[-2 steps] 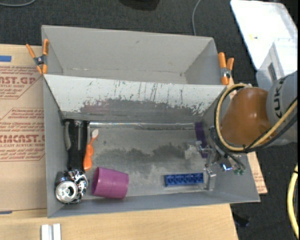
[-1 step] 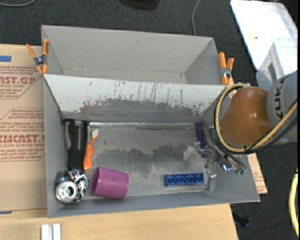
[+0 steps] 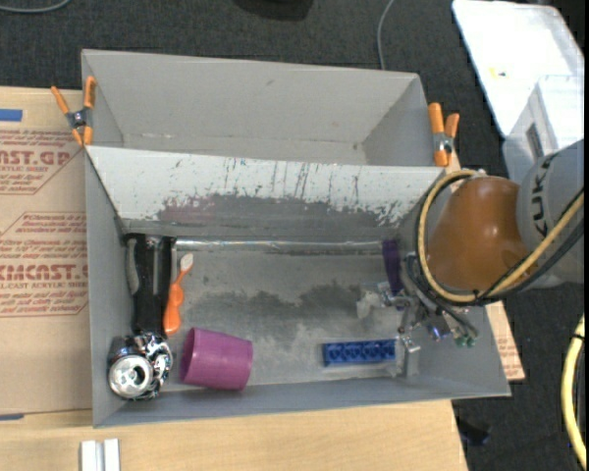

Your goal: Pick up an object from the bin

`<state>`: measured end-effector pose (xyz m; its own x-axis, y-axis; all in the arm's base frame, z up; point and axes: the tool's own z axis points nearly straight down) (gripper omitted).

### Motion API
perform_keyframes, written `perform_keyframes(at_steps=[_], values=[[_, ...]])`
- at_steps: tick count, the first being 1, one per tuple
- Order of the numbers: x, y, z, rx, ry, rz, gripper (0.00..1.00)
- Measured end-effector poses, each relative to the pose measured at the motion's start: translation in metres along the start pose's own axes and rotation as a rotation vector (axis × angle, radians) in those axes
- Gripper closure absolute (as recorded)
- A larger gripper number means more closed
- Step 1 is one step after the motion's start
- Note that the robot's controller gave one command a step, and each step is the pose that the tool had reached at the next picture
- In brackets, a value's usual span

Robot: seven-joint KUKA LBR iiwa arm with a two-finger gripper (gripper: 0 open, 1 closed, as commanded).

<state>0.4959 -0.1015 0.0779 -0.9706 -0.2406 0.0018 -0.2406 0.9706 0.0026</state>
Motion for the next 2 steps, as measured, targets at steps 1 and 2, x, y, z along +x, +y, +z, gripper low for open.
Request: perform_keyframes(at_steps=[1,2], values=[[0.002,0.027,0.006,0.007,-0.019,-0.04,0.0],[0.003,0.008,0.004,0.002,-0.002,-0.008,1.0]])
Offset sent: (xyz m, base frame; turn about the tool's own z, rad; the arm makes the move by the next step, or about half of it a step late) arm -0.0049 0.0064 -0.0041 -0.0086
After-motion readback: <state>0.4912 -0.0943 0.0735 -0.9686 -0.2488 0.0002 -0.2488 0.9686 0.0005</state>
